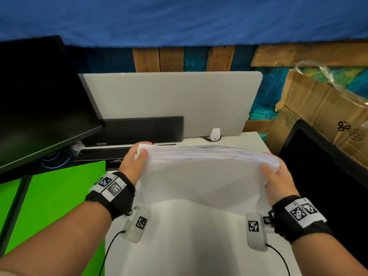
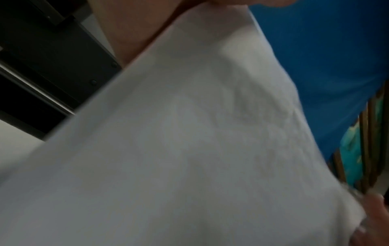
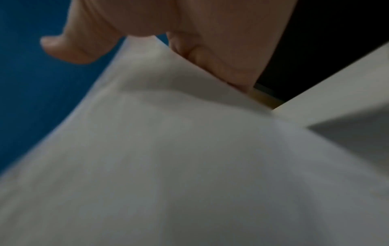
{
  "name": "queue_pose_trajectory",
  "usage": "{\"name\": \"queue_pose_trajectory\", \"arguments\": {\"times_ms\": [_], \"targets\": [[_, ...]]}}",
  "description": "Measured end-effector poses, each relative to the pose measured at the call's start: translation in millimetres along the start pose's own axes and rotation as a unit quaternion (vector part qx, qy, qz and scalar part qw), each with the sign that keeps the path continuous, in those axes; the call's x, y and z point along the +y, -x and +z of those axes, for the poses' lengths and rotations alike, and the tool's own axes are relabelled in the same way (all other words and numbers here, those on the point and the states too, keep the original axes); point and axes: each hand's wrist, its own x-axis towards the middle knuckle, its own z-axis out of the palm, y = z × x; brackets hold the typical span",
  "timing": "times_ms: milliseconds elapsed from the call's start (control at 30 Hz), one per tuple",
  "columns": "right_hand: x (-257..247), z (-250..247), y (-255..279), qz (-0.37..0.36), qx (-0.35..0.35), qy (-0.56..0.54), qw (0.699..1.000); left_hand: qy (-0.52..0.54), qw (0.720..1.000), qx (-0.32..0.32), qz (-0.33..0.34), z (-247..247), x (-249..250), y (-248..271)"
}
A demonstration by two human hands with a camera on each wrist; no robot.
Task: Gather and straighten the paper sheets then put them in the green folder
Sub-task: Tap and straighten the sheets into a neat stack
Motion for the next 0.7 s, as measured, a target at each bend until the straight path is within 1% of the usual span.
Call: {"name": "queue_pose_trajectory", "arguments": {"times_ms": [67,100,133,167,200,267,333,433,467,500,533,567,633,667,700], "targets": [[10.2,-1.4,3.7,0.051,-0.029,-0.001,0.998,-0.053,0.996,-0.075,-0.011,-5.4,-14.4,-2.5],[14.3,-0.5,6.4,0.074,-0.024,0.002,0.997,-0.087,0.991,-0.103,-0.02,-5.7,-20.2,-1.5],[15.1,2.3,10.2,0.098,0.0,0.012,0.995,-0.114,0.988,-0.103,-0.03,-5.3,-24.6,-0.3],[15.1,3.4,13.2,0.12,0.019,0.019,0.992,-0.119,0.989,-0.085,-0.034,-4.4,-26.7,1.7],[16.2,1.3,13.4,0.121,0.02,0.023,0.992,-0.109,0.991,-0.062,-0.039,-4.4,-28.2,3.3],[14.7,-3.7,14.3,0.103,-0.021,0.003,0.994,-0.062,0.997,-0.037,-0.034,-7.7,-26.2,7.7],[11.8,-13.9,14.3,0.067,-0.072,-0.02,0.995,-0.034,0.997,-0.061,-0.012,-18.1,-24.2,12.4],[3.2,-20.6,14.8,0.038,-0.152,0.002,0.988,-0.04,0.991,-0.124,-0.008,-30.3,-18.8,19.1],[3.0,-19.1,13.9,0.048,-0.16,0.002,0.986,-0.038,0.99,-0.136,-0.005,-30.7,-17.4,21.0],[2.1,-15.2,15.2,0.054,-0.15,-0.005,0.987,-0.035,0.99,-0.136,-0.001,-28.5,-15.0,23.0],[2.9,-11.4,15.9,0.058,-0.127,-0.026,0.99,-0.032,0.992,-0.12,0.001,-24.5,-12.4,25.3],[-0.9,-4.9,18.5,0.052,-0.102,-0.04,0.993,-0.036,0.996,-0.087,0.006,-19.5,-8.5,27.6],[-9.4,5.4,23.9,0.019,-0.069,-0.05,0.996,-0.041,0.999,-0.006,0.027,-12.0,-3.0,30.4],[-14.7,9.5,28.0,-0.003,-0.059,-0.053,0.997,-0.029,0.998,0.023,0.044,-10.6,-2.3,30.6],[-21.1,13.3,32.8,-0.019,-0.05,-0.058,0.997,-0.013,0.997,0.04,0.065,-10.0,-0.9,31.2]]}}
